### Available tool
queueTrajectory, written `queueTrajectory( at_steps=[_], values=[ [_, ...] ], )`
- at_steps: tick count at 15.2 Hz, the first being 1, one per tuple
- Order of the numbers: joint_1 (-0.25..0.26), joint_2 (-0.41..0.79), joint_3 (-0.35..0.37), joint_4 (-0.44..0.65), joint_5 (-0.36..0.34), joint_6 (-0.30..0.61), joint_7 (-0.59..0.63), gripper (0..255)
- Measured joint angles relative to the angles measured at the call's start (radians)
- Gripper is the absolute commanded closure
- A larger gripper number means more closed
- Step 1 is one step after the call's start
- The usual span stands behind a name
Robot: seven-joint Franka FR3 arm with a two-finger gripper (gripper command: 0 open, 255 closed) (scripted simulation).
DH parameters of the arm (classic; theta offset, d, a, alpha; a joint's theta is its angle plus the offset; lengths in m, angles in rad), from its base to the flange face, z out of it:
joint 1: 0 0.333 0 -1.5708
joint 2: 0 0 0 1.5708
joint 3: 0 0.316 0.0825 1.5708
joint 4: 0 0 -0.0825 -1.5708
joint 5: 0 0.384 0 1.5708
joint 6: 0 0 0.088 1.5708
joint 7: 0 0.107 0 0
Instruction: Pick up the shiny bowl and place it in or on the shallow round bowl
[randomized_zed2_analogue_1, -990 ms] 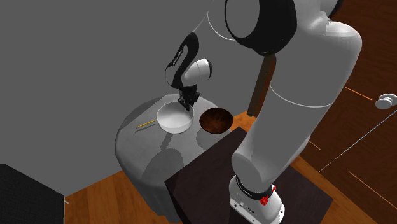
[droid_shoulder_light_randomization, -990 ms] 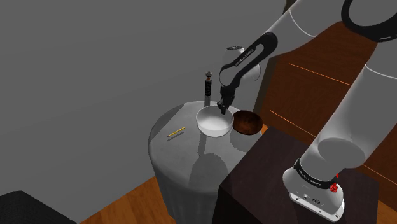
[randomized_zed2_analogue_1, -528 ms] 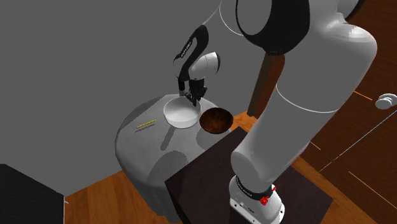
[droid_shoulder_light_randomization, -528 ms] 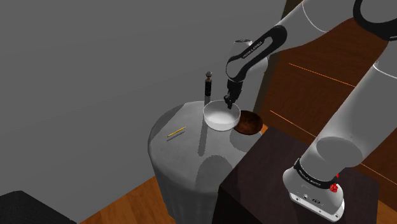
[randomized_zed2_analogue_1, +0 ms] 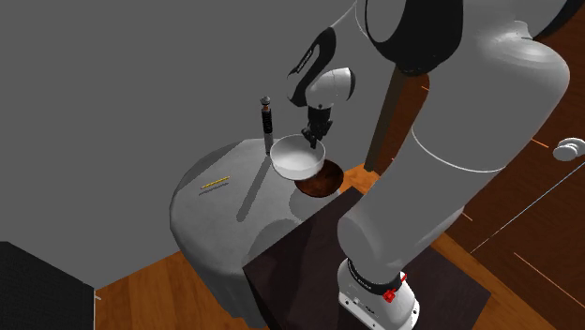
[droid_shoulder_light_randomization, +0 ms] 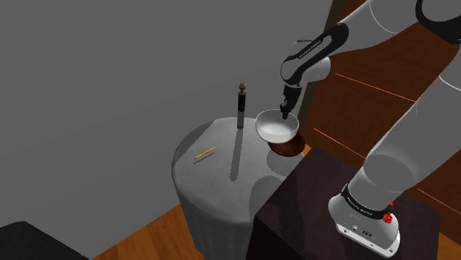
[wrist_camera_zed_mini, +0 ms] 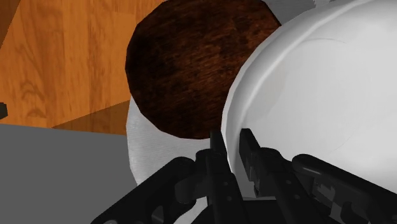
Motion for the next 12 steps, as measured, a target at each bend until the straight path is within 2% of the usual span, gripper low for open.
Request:
queueTrajectory(
  at_steps=[7,12],
  values=[
    [-0.086,0.015,-0.095,0.065,-0.013,-0.055,-0.171,255],
    [-0.097,0.068,-0.108,0.065,0.012,-0.007,-0.216,255]
  ],
)
